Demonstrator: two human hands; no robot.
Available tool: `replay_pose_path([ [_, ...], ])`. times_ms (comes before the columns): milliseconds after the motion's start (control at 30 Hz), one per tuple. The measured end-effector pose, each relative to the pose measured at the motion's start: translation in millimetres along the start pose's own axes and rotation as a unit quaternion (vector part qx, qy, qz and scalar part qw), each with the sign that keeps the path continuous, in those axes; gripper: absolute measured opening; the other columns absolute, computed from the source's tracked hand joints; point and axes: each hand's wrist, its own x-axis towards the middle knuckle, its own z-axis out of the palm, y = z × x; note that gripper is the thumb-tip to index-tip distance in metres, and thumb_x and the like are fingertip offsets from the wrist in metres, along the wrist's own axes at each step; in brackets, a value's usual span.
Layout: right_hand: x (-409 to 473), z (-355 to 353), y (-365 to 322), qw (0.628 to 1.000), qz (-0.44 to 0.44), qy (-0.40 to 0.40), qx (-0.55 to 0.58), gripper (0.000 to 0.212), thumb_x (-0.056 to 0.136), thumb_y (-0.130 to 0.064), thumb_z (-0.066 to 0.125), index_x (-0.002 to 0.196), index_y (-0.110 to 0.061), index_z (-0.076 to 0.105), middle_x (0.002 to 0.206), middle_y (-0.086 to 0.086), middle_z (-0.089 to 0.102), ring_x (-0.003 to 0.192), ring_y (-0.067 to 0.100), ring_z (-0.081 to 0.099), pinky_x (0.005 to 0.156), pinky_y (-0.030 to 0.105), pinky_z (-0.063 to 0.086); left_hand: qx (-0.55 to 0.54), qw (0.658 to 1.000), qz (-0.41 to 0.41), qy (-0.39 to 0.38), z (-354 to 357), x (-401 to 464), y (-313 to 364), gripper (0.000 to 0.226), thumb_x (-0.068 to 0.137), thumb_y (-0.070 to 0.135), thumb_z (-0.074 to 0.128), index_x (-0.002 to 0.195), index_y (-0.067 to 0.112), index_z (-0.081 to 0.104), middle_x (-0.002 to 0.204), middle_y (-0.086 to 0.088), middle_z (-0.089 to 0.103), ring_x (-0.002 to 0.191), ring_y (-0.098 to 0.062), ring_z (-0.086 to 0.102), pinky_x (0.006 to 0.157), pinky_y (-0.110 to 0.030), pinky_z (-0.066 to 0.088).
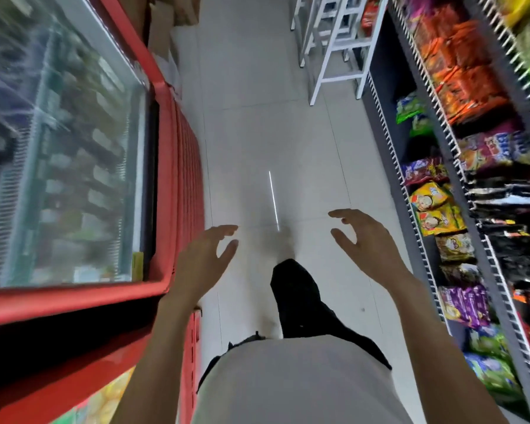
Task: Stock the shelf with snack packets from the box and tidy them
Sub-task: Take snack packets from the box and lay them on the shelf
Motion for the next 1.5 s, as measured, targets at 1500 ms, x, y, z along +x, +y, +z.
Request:
replay_pose_path([
  [1500,964.3,-231.5,-112.2,0.992,-0.042,0.080,-0.088,0.026,0.089,-0.013,0.058,0.114,-0.016,0.063,0.109,0.001,0.065,0.101,0.024,0.059,0.078,0.025,0.036,0.037,0.978,0.203,0.010,-317.5,995.4,145.0,0.031,0.094,0.034,0.053,0.124,0.032,0.056,0.110,0.028,0.059,0.103,0.004,0.050,0.084,-0.005,0.033],
])
